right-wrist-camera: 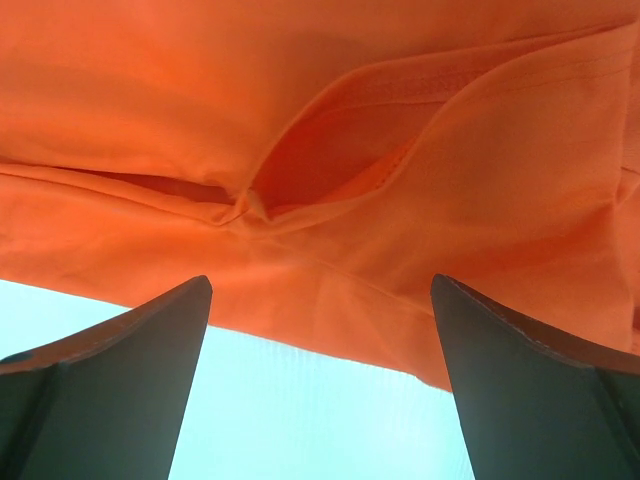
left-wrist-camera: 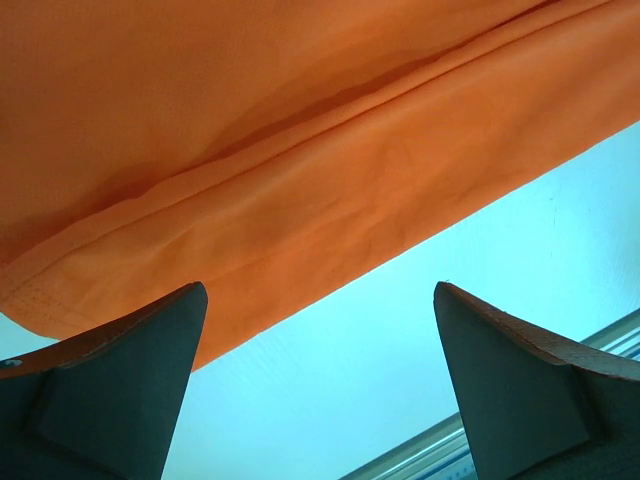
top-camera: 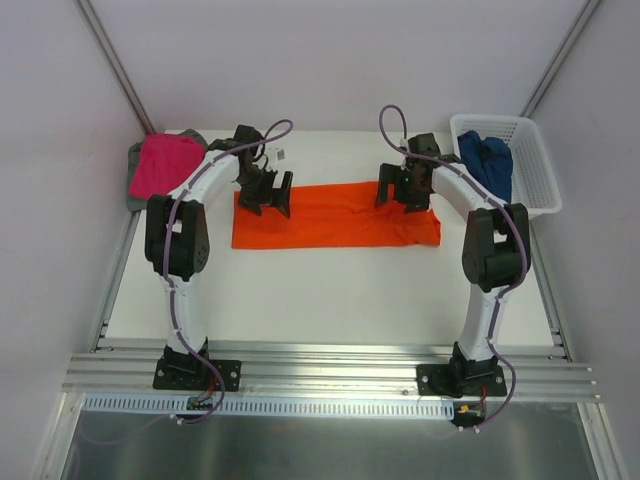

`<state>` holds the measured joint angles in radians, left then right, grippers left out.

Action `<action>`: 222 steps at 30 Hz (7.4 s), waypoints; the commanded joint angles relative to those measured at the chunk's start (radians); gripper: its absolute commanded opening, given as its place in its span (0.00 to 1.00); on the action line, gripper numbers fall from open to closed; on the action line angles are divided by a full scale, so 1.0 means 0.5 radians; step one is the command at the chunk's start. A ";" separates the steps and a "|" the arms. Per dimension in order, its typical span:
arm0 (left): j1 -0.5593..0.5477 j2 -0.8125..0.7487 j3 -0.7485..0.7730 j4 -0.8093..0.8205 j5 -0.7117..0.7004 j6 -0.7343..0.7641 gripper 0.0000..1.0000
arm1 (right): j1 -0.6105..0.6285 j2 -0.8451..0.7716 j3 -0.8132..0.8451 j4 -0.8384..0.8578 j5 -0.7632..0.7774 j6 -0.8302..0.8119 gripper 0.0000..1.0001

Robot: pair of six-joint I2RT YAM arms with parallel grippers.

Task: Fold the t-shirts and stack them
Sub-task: Fold the tshirt

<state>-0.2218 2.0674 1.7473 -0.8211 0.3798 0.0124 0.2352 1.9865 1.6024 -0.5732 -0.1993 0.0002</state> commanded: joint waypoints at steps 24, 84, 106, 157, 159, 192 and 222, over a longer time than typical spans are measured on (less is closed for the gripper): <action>0.076 0.280 0.018 -0.060 0.047 -0.022 0.99 | -0.032 0.441 0.522 0.039 0.018 0.046 0.96; 0.124 -0.070 -0.457 -0.070 0.084 -0.019 0.99 | 0.011 0.586 0.526 -0.063 -0.301 0.285 0.96; -0.035 -0.125 -0.783 -0.060 0.287 -0.022 0.99 | -0.016 1.104 1.382 0.183 -0.325 0.359 0.96; -0.903 -0.125 -0.856 0.071 0.557 -0.264 0.99 | 0.254 1.362 1.649 0.450 -0.356 0.503 0.96; -0.912 -0.104 -0.835 0.068 0.566 -0.261 0.99 | 0.257 1.368 1.658 0.456 -0.362 0.503 0.96; -1.044 -0.521 -0.682 0.084 -0.529 -0.108 0.99 | 0.260 0.412 0.757 0.573 0.018 0.163 0.96; -0.839 -0.349 -0.804 0.050 0.087 -0.160 0.97 | 0.208 0.822 0.946 0.382 -0.411 0.460 0.96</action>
<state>-0.6537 1.8626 1.3457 -0.7719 0.3580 -0.0555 0.3408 2.3802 2.0064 -0.3813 -0.3756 0.1978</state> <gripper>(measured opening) 0.977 0.966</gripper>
